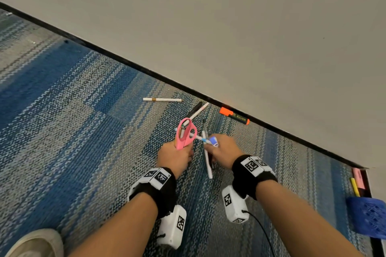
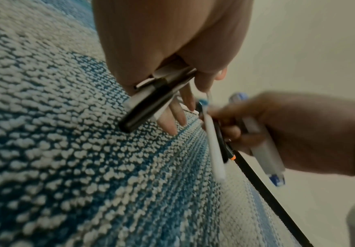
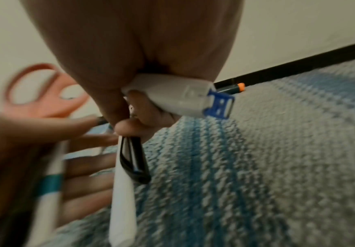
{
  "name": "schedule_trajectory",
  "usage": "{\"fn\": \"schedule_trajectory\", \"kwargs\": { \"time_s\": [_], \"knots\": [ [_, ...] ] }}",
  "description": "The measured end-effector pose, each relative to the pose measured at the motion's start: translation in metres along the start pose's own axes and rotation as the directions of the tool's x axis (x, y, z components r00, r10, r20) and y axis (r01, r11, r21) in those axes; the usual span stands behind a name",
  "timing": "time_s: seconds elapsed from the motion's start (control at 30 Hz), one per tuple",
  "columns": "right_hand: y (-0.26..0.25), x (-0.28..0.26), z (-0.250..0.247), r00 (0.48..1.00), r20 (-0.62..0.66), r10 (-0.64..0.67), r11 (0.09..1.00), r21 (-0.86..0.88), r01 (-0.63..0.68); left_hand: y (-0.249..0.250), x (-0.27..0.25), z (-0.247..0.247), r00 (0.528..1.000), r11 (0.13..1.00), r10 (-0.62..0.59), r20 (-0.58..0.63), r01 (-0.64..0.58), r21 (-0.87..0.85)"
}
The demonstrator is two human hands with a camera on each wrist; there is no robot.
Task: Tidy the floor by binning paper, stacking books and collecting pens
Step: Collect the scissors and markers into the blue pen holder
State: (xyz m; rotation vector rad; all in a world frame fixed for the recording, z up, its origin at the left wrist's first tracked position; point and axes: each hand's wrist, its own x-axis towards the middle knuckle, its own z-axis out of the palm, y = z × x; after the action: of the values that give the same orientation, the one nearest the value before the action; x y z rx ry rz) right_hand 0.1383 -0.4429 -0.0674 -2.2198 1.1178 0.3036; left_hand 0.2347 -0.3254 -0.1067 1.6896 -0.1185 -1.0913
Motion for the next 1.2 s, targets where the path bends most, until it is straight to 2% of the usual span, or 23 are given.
{"fn": "schedule_trajectory", "kwargs": {
  "time_s": [0.07, 0.17, 0.3, 0.43, 0.57, 0.67, 0.87, 0.97, 1.03, 1.1, 1.2],
  "knots": [
    [-0.022, -0.011, 0.004, 0.996, 0.047, -0.079, 0.986, 0.148, 0.071, -0.003, 0.002, 0.004, 0.999, 0.999, 0.035, 0.021, -0.034, -0.033],
    [-0.039, -0.018, 0.011, 0.988, 0.002, -0.157, 0.979, 0.135, 0.155, 0.012, -0.010, 0.003, 0.997, 0.995, 0.076, -0.001, -0.076, -0.068],
    [-0.034, -0.024, 0.010, 0.988, -0.035, -0.151, 0.949, 0.276, 0.155, 0.018, -0.013, -0.004, 0.994, 0.973, 0.068, 0.080, -0.049, -0.225],
    [-0.032, -0.029, 0.005, 0.989, -0.007, -0.150, 0.896, 0.422, 0.139, 0.017, -0.018, -0.015, 0.982, 0.925, 0.020, 0.187, 0.053, -0.376],
    [-0.039, -0.032, 0.000, 0.998, 0.027, -0.064, 0.761, 0.648, 0.031, 0.019, -0.017, -0.027, 0.952, 0.839, -0.056, 0.302, 0.209, -0.502],
    [-0.046, -0.036, -0.003, 0.995, 0.029, -0.094, 0.721, 0.692, 0.048, 0.025, -0.018, -0.037, 0.938, 0.806, -0.064, 0.341, 0.250, -0.536],
    [-0.057, -0.034, 0.002, 0.978, -0.018, -0.206, 0.799, 0.575, 0.179, 0.036, -0.023, -0.050, 0.940, 0.799, -0.008, 0.340, 0.211, -0.564],
    [-0.064, -0.028, 0.014, 0.968, -0.017, -0.251, 0.824, 0.522, 0.222, 0.030, -0.022, -0.056, 0.955, 0.834, 0.042, 0.292, 0.128, -0.537],
    [-0.069, -0.020, 0.021, 0.955, 0.016, -0.295, 0.884, 0.385, 0.266, 0.024, -0.021, -0.063, 0.968, 0.861, 0.061, 0.242, 0.071, -0.503],
    [-0.075, -0.008, 0.029, 0.946, 0.059, -0.318, 0.939, 0.160, 0.306, 0.020, -0.019, -0.073, 0.989, 0.864, 0.019, 0.147, 0.057, -0.500],
    [-0.092, 0.014, 0.038, 0.957, -0.024, -0.287, 0.953, -0.112, 0.283, 0.011, -0.011, -0.094, 0.995, 0.864, -0.069, -0.071, 0.024, -0.503]
  ]
}}
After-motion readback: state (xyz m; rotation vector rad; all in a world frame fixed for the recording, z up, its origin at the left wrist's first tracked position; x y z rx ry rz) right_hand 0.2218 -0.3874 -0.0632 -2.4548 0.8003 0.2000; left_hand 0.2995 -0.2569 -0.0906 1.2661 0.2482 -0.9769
